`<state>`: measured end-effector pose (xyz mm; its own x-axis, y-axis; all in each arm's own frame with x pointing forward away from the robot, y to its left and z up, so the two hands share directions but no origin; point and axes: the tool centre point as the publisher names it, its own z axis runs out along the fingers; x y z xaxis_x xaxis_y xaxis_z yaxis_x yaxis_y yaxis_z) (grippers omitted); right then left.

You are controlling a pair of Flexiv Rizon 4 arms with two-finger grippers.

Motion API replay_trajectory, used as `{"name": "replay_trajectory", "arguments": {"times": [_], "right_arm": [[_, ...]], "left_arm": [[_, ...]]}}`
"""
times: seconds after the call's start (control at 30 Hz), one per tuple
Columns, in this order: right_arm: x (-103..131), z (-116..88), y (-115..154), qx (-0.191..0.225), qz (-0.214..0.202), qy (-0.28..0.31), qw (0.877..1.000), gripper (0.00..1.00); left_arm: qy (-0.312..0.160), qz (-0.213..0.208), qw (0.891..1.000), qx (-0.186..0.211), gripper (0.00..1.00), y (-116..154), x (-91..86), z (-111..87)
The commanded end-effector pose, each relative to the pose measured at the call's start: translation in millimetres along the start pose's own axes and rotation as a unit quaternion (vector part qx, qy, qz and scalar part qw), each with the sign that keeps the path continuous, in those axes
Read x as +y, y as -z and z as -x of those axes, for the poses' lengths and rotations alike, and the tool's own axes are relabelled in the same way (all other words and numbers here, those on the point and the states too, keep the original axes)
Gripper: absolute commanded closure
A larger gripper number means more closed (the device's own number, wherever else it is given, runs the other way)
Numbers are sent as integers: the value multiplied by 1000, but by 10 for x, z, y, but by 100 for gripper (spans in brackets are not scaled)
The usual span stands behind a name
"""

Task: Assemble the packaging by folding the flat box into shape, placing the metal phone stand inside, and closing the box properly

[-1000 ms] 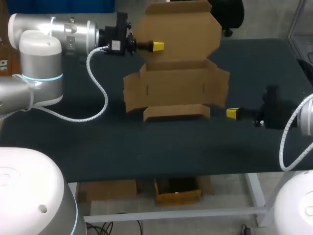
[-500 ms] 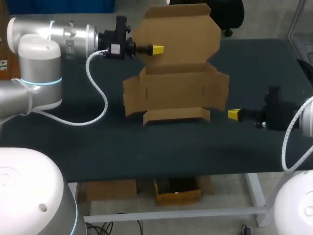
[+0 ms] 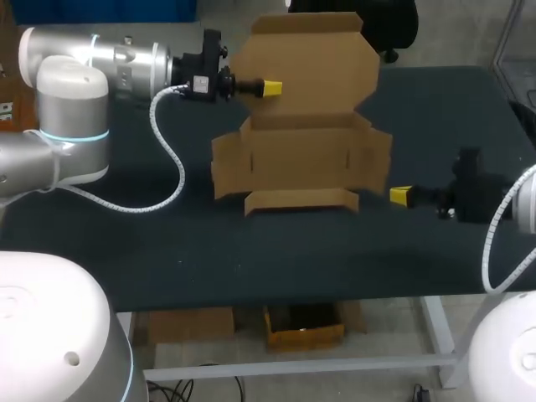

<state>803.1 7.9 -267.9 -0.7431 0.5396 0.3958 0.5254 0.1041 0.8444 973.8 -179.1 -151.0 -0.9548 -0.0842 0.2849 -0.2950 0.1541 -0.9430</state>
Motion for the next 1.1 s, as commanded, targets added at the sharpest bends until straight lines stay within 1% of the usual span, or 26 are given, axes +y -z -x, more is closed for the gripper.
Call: {"name": "replay_trajectory", "arguments": {"times": [0.03, 0.3, 0.37, 0.7, 0.9, 1.03, 1.1], "right_arm": [[6, -9, -18, -2, 0, 1, 1000, 100], [14, -1, -49, -2, -2, 0, 1000, 100], [15, 1, -58, -2, -2, -1, 1000, 100], [6, -8, -96, 2, -3, 0, 1000, 100], [-9, -34, -168, 7, -7, 2, 1000, 100], [-18, -80, -248, 4, -9, 8, 1000, 100], [-19, -113, -301, -7, -11, 15, 1000, 100]], "left_arm": [[-2, -5, 1000, 19, 100, -22, 37, 152], [-3, -4, 1000, 21, 100, -29, 75, 279], [-2, -3, 1000, 15, 100, -30, 91, 302], [-10, -2, 1000, 9, 100, -44, 136, 349], [-9, -9, 1000, 3, 100, -32, 215, 380], [-10, -12, 1000, 5, 100, -22, 236, 378], [-12, -13, 1000, 6, 100, -19, 237, 373]]}}
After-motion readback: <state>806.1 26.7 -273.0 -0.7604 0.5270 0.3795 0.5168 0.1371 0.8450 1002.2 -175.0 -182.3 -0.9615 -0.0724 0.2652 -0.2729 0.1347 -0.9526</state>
